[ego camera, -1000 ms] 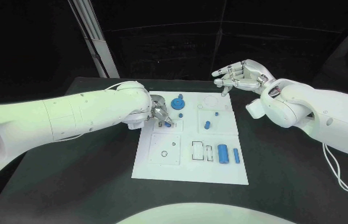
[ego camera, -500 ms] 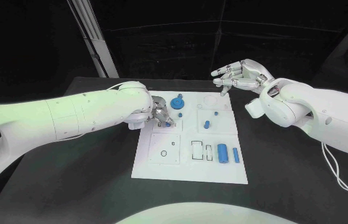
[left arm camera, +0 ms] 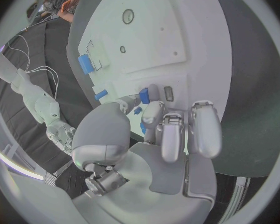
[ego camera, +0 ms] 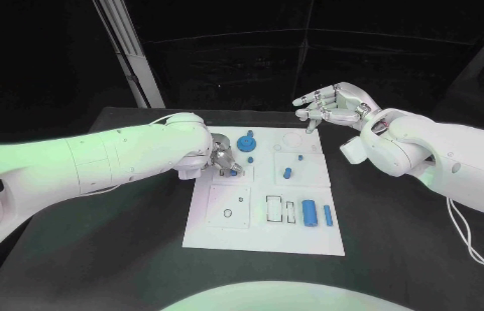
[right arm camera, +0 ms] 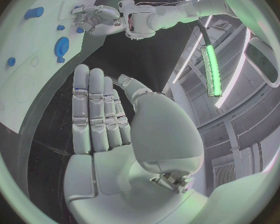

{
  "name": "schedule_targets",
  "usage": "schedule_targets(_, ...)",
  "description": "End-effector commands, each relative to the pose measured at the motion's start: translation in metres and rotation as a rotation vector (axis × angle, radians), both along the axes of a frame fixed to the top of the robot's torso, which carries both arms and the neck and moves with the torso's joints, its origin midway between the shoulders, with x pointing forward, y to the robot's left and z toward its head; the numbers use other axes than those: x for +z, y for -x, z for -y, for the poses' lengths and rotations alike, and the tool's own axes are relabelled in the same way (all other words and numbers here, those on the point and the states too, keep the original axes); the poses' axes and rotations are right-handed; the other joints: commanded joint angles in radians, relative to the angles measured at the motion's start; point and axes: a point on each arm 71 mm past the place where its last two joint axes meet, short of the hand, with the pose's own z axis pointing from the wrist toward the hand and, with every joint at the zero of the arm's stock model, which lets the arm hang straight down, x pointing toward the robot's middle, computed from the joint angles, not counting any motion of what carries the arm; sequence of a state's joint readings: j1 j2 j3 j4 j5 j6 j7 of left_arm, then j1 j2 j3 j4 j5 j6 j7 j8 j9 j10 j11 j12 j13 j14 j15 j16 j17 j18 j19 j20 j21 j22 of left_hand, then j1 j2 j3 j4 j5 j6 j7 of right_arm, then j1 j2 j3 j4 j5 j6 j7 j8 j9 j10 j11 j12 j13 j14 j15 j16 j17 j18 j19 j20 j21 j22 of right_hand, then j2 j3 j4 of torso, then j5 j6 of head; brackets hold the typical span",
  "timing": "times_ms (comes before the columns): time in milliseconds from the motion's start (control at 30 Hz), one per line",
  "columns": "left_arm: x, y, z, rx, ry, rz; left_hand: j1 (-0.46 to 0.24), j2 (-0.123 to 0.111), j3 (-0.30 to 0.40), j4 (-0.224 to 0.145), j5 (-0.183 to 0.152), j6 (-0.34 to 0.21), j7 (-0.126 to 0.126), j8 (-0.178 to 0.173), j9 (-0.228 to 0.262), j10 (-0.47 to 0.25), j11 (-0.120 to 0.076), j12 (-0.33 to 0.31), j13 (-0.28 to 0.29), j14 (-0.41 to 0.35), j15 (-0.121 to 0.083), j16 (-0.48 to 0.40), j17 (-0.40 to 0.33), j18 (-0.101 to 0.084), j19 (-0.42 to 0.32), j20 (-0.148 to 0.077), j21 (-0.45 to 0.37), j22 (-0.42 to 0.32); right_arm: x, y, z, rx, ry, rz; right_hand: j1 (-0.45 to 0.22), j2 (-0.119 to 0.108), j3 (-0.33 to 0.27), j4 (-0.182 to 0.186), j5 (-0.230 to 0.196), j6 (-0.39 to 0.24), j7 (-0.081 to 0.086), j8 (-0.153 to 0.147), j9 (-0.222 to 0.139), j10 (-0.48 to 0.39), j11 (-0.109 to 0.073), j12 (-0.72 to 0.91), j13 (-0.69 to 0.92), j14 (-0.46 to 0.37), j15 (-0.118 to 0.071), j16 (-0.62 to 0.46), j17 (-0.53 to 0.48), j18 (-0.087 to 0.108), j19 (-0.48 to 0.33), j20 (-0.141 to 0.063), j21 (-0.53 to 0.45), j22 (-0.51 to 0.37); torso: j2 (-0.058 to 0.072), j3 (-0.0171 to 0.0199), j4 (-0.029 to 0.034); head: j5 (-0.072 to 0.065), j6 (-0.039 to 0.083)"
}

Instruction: Assemble the parts on the task board

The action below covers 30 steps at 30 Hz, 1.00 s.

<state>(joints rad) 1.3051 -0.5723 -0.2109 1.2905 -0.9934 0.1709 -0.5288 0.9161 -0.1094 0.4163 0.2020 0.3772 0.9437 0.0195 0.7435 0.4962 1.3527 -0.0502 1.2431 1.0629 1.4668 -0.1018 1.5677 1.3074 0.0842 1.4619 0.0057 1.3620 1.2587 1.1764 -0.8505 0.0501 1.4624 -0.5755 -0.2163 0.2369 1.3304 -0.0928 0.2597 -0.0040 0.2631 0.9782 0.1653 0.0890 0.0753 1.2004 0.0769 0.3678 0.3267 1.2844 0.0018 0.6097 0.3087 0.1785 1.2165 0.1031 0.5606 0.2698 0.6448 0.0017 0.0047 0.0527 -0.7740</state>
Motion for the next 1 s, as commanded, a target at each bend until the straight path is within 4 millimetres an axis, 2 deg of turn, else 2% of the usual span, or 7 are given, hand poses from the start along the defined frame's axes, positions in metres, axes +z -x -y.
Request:
schedule_targets(33,0.000,0.000,-0.001,0.003,-0.007,-0.007,-0.020,-0.008,-0.051,0.018,-0.014,0.011,-0.003,-0.006,-0.001,0.006,-0.001,0.007,0.003,0.104,-0.005,0.003,0.263,-0.019,0.008,-0.001,0.004,0.003,0.001,0.000,-0.001,0.014,-0.004,0.003,-0.004,0.004,0.003,0.003,0.005,-0.007,0.000,0.004,0.000,-0.007,-0.002,0.003,0.001,-0.006,0.002,0.003,0.002,0.001,-0.007,-0.001,-0.006,0.002,0.000,-0.0004,0.0006,0.000,0.001)
schedule_targets(100,0.000,0.000,-0.002,0.006,-0.006,-0.005,-0.018,-0.008,-0.102,0.036,-0.113,0.013,-0.005,-0.008,-0.001,0.007,-0.002,0.007,0.005,0.104,-0.007,0.003,0.263,-0.020,0.009,-0.002,0.005,0.005,0.001,0.000,-0.001,0.014,-0.003,0.002,-0.004,0.004,0.003,0.003,0.005,-0.008,0.000,0.004,0.000,-0.007,-0.002,0.003,0.001,-0.007,0.002,0.003,0.002,0.001,-0.008,-0.001,-0.006,0.002,0.000,-0.0007,0.0006,0.000,0.001)
schedule_targets(133,0.000,0.000,-0.003,0.008,-0.004,-0.003,-0.015,-0.007,-0.121,0.043,-0.144,0.014,-0.005,-0.009,-0.001,0.007,-0.003,0.007,0.006,0.104,-0.006,0.003,0.263,-0.020,0.009,-0.003,0.006,0.007,0.001,0.000,-0.001,0.014,-0.003,0.002,-0.004,0.004,0.003,0.003,0.005,-0.008,0.000,0.004,0.000,-0.008,-0.001,0.003,0.001,-0.008,0.002,0.004,0.002,0.001,-0.008,-0.001,-0.007,0.002,-0.001,-0.0008,0.0007,-0.002,0.001)
schedule_targets(267,0.002,0.000,-0.007,0.018,0.002,0.006,0.005,0.003,-0.182,0.072,-0.202,0.016,-0.005,-0.012,-0.001,0.008,-0.004,0.007,0.009,0.104,-0.007,0.003,0.263,-0.020,0.010,-0.004,0.005,0.009,0.001,0.000,-0.001,0.014,-0.003,0.001,-0.005,0.004,0.003,0.004,0.005,-0.008,0.000,0.004,0.000,-0.009,-0.001,0.003,0.001,-0.009,0.003,0.004,0.002,0.001,-0.009,-0.001,-0.007,0.002,-0.001,-0.0007,0.0011,-0.004,0.002)
schedule_targets(433,0.008,-0.001,-0.013,0.038,0.015,0.033,0.000,0.019,-0.260,0.089,-0.321,0.016,-0.005,-0.014,0.000,0.006,-0.002,0.001,0.005,0.104,-0.006,0.003,0.263,-0.018,0.008,-0.004,0.000,0.004,0.001,-0.001,0.000,0.010,-0.002,-0.001,-0.007,0.005,0.003,0.005,0.005,-0.010,0.001,0.004,0.000,-0.011,0.000,0.003,0.001,-0.012,0.004,0.004,0.003,0.001,-0.011,0.000,-0.008,0.002,0.000,-0.0007,0.0015,-0.007,0.003)
schedule_targets(733,0.029,-0.004,-0.017,0.054,0.060,0.062,-0.025,0.032,-0.335,0.089,-0.329,0.006,-0.003,-0.018,0.001,-0.015,-0.001,-0.029,-0.036,0.104,-0.007,0.003,0.263,-0.015,0.003,-0.005,-0.013,-0.012,0.000,-0.001,0.001,0.007,-0.001,-0.003,-0.009,0.006,0.003,0.007,0.004,-0.011,0.002,0.004,0.000,-0.012,0.001,0.004,0.001,-0.014,0.004,0.005,0.003,0.000,-0.013,0.001,-0.008,0.002,0.000,-0.0002,0.0001,-0.007,0.006)
schedule_targets(1000,0.052,-0.011,-0.035,0.097,0.057,0.032,0.094,0.046,-0.381,0.077,-0.326,-0.093,0.036,-0.068,-0.021,-0.113,0.031,-0.126,-0.175,0.104,0.018,0.003,0.263,-0.003,-0.025,0.013,-0.066,-0.077,0.000,-0.002,0.002,0.002,0.000,-0.004,-0.010,0.007,0.003,0.007,0.004,-0.012,0.002,0.004,0.000,-0.013,0.001,0.004,0.001,-0.014,0.005,0.005,0.003,0.000,-0.013,0.001,-0.008,0.002,0.001,-0.0005,0.0009,-0.011,0.009)
